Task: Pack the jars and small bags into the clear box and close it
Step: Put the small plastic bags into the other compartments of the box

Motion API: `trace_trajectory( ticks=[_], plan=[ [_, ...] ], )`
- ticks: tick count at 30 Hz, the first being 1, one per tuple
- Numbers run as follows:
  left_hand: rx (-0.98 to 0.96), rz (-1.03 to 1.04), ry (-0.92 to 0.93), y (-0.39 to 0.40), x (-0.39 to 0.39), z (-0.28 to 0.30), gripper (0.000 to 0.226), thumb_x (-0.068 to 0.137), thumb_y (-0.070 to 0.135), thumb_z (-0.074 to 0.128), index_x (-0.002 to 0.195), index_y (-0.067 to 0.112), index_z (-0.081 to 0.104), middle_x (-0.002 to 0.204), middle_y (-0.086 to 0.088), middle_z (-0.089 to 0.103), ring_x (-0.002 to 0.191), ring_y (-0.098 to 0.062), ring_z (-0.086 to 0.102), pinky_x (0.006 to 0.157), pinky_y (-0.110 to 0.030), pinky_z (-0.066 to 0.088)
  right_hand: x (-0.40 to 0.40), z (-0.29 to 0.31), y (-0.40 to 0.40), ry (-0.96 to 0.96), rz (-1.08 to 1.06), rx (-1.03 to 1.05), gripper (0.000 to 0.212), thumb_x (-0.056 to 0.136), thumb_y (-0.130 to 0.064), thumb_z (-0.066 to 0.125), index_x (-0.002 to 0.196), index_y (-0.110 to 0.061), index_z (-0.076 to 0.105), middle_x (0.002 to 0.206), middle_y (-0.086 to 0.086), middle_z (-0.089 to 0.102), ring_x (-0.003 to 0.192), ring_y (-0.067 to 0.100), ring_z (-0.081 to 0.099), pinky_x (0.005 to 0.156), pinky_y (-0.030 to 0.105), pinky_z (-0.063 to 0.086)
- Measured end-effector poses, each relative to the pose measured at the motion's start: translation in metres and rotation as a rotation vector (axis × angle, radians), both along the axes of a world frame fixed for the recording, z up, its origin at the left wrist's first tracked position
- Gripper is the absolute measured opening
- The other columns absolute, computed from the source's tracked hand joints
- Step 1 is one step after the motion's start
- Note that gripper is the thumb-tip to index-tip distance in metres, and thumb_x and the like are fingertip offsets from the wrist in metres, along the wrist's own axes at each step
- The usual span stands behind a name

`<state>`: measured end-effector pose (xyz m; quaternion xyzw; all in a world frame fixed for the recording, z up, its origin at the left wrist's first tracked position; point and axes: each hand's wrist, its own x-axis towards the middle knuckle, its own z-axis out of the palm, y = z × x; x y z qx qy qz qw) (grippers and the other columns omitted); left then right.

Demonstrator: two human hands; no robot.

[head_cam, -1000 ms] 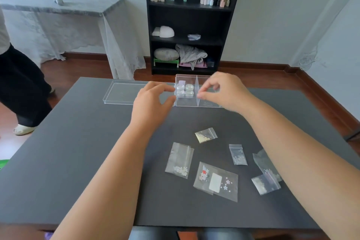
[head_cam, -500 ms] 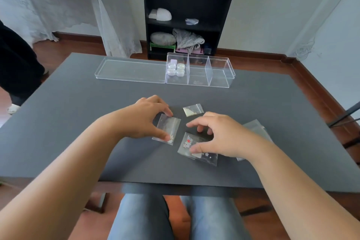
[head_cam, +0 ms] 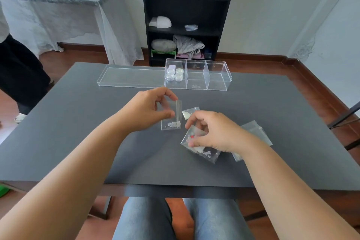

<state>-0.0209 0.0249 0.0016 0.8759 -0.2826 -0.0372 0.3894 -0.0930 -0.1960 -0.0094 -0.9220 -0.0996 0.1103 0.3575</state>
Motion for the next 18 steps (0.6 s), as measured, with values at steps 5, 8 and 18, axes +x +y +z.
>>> trace_trajectory(
  ticks=[5, 8, 18],
  plan=[
    [-0.034, -0.002, -0.106, -0.027, 0.026, 0.040, 0.016, 0.089, 0.022, 0.065, 0.101, 0.033, 0.061, 0.086, 0.011, 0.064, 0.055, 0.000, 0.055, 0.053, -0.016, 0.045, 0.012, -0.001, -0.029, -0.171, -0.180, 0.297, 0.024, 0.076, -0.029, 0.081, 0.090, -0.034, 0.062, 0.054, -0.014, 0.039, 0.052, 0.006, 0.034, 0.051, 0.016, 0.033],
    [-0.059, 0.017, -0.176, -0.052, 0.043, 0.058, 0.019, 0.093, 0.014, 0.053, 0.101, 0.028, 0.063, 0.088, 0.010, 0.068, 0.068, -0.002, 0.062, 0.058, -0.021, 0.053, 0.018, -0.004, -0.047, -0.235, -0.341, 0.570, 0.019, 0.079, -0.025, 0.079, 0.090, -0.031, 0.064, 0.066, 0.010, 0.045, 0.061, 0.017, 0.039, 0.052, 0.020, 0.034],
    [0.210, 0.219, -0.431, -0.109, 0.096, 0.035, 0.027, 0.094, 0.015, 0.044, 0.112, 0.026, 0.061, 0.088, 0.004, 0.069, 0.095, -0.025, 0.052, 0.068, -0.034, 0.039, 0.019, -0.027, -0.069, -0.655, -0.735, 0.819, 0.016, 0.082, -0.033, 0.070, 0.092, -0.040, 0.059, 0.072, -0.006, 0.070, 0.074, 0.021, 0.064, 0.068, 0.022, 0.048]
  ],
)
